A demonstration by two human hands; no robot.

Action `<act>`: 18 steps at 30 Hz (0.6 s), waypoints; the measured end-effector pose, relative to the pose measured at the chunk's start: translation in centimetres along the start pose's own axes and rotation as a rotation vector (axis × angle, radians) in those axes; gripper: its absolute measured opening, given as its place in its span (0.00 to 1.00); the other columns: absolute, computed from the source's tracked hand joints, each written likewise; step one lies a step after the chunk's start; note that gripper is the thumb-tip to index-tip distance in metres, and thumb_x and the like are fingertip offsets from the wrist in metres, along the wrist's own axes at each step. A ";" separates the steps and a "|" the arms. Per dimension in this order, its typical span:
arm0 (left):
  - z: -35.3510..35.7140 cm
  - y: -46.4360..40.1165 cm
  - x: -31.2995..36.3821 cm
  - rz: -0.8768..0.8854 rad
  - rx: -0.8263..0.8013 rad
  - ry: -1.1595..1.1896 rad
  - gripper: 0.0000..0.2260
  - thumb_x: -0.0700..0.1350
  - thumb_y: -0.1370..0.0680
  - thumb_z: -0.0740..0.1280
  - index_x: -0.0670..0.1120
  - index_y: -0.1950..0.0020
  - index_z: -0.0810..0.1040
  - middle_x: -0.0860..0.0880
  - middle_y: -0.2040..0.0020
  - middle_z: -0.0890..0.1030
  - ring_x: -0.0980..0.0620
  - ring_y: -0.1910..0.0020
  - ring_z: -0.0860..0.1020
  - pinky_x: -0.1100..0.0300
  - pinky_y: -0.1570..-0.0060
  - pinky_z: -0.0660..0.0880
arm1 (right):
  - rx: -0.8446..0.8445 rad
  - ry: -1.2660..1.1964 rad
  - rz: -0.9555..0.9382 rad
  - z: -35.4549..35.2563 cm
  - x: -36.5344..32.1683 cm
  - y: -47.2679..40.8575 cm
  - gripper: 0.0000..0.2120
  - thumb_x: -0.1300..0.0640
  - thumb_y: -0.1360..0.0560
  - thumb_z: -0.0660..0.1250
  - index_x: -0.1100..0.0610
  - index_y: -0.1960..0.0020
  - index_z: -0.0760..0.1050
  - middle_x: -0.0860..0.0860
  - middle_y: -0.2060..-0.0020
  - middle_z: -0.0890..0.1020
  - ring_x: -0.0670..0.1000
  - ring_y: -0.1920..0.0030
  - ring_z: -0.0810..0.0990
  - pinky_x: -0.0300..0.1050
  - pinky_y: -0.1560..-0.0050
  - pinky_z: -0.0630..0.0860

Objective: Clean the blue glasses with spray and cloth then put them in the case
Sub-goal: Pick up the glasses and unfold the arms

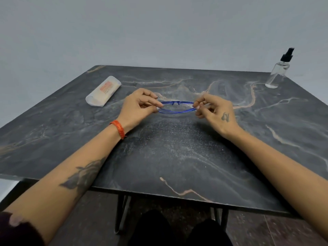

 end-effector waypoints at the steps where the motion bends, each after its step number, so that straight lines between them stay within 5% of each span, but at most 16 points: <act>1: 0.0 -0.1 -0.1 0.018 -0.009 -0.031 0.12 0.36 0.32 0.74 0.47 0.51 0.81 0.54 0.54 0.75 0.66 0.56 0.76 0.73 0.55 0.73 | 0.001 -0.032 0.010 0.0 0.1 -0.1 0.10 0.66 0.25 0.63 0.53 0.57 0.80 0.51 0.65 0.81 0.46 0.65 0.82 0.49 0.57 0.82; 6: 0.2 -0.4 -0.2 0.077 -0.016 -0.154 0.09 0.41 0.32 0.74 0.48 0.52 0.82 0.56 0.55 0.75 0.65 0.57 0.75 0.74 0.58 0.72 | 0.003 -0.012 -0.013 -0.1 0.6 -0.4 0.11 0.65 0.26 0.65 0.52 0.51 0.82 0.56 0.61 0.82 0.50 0.64 0.82 0.42 0.57 0.81; 9: 0.2 -0.6 -0.1 0.058 -0.044 -0.152 0.06 0.40 0.31 0.74 0.46 0.55 0.83 0.55 0.55 0.75 0.60 0.58 0.76 0.71 0.59 0.75 | -0.028 0.134 -0.050 -0.1 0.4 -0.5 0.09 0.62 0.30 0.71 0.54 0.51 0.83 0.55 0.61 0.80 0.44 0.66 0.77 0.27 0.61 0.73; 18: 0.0 -1.1 -0.6 -0.073 -0.225 -0.078 0.03 0.43 0.31 0.73 0.50 0.59 0.83 0.55 0.56 0.76 0.61 0.54 0.74 0.69 0.53 0.70 | -0.058 0.166 -0.179 -0.1 0.6 -0.9 0.06 0.60 0.31 0.74 0.56 0.54 0.84 0.52 0.57 0.77 0.36 0.60 0.73 0.24 0.58 0.68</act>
Point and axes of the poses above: each hand's wrist, its own y-axis away from the middle knuckle, its own z-axis out of the palm, x = y × z, the point moved 4 cm from there along -y, towards the middle knuckle
